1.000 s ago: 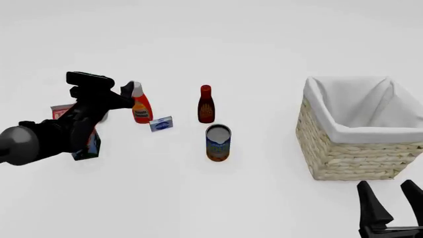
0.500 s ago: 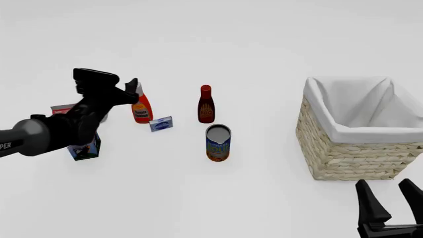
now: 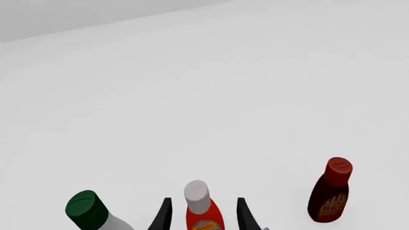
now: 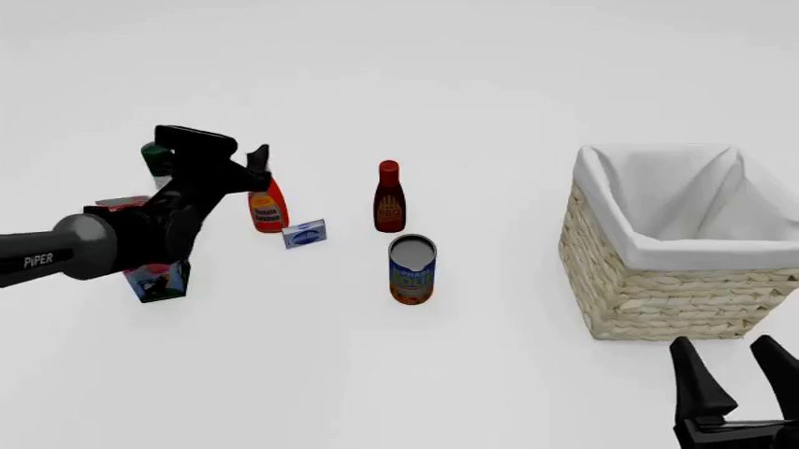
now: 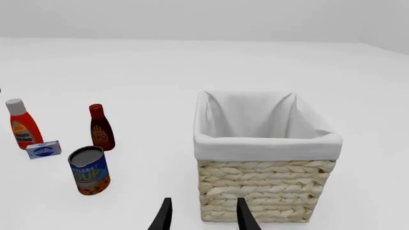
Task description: Pick the ketchup and place it in the basket.
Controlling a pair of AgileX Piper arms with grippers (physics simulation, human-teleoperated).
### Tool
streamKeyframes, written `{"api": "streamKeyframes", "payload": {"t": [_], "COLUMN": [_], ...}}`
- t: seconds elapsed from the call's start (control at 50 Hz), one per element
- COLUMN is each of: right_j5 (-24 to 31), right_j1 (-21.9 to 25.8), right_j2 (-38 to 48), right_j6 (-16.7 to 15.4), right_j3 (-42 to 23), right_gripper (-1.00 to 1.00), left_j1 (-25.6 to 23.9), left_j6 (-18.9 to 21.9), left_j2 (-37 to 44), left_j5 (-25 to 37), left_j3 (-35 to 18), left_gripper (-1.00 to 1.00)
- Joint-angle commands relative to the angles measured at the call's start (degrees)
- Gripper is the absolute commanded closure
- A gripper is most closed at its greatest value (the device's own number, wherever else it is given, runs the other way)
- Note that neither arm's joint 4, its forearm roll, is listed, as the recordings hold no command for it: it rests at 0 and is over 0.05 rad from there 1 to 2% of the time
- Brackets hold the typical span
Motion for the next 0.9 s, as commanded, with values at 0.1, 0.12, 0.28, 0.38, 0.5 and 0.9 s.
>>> {"api": "streamKeyframes", "payload": {"t": [0.1,0.12,0.28,0.38,0.5,0.9], "right_j5": [0.11,-0.09,-1.06,-1.38,-1.47,-2.58], "right_j1": [-0.06,-0.09,-0.12,-0.11,-0.17,-0.17], "right_j2": [-0.01,0.23,1.31,1.65,1.73,3.35], "right_j6": [0.08,0.12,0.16,0.18,0.21,0.32], "right_j3": [0.01,0.01,0.00,0.00,0.00,0.01], "right_gripper": [-1.00,-1.00,-1.00,-1.00,-1.00,-1.00], "left_j1": [0.21,0.18,0.29,0.35,0.43,0.99], "left_j6": [0.27,0.28,0.29,0.20,0.15,0.03], "left_j2": [3.27,3.45,5.34,6.07,6.84,11.55], "left_j5": [-0.40,-0.45,-0.75,-1.03,-1.19,-1.88], "left_j3": [-2.38,-2.49,-3.66,-3.94,-4.33,-6.93], "left_gripper": [-1.00,-1.00,-1.00,-1.00,-1.00,-1.00]}}
